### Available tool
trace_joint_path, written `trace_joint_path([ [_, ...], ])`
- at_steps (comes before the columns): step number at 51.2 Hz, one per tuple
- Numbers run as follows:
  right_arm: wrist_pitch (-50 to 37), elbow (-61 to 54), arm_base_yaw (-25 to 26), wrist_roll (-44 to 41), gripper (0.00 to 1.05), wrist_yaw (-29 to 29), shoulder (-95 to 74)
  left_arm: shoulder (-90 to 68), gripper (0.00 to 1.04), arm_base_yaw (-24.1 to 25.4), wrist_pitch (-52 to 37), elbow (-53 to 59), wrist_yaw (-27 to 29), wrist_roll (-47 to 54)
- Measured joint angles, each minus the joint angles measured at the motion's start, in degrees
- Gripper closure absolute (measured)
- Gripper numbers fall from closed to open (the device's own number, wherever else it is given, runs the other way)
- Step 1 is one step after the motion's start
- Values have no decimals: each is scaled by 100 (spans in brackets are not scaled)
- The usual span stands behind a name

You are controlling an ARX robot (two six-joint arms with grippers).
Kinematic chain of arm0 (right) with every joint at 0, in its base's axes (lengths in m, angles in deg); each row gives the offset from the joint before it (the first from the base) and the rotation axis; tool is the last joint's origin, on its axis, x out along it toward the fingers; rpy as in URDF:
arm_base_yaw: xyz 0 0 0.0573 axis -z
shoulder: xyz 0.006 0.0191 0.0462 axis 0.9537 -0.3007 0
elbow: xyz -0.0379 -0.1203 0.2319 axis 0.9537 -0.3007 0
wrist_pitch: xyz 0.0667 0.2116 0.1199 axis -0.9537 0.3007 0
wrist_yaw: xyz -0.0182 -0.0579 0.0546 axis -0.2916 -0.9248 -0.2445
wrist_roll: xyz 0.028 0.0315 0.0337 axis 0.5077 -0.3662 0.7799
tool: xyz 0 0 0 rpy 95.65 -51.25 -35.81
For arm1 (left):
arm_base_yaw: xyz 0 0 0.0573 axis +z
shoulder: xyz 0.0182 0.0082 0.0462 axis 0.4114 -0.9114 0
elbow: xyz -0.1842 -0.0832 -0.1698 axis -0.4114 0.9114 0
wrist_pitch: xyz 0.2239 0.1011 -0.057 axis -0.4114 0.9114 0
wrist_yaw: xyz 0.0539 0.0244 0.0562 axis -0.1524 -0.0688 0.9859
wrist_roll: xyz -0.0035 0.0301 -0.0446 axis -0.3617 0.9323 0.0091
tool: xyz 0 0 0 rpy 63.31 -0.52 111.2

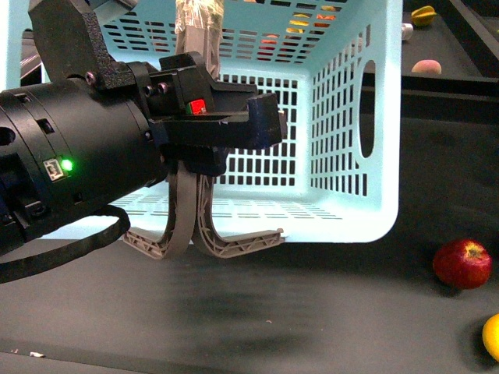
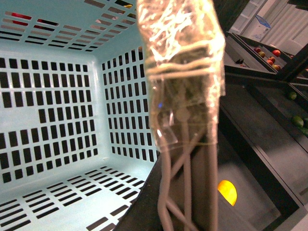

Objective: Pick mango with right arm and hold basket with left

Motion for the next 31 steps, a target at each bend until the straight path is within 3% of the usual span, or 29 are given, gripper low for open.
trace_joint_path([
  [31,0,0,0,0,8,0,0,9,99,11,0,11,55,-2],
])
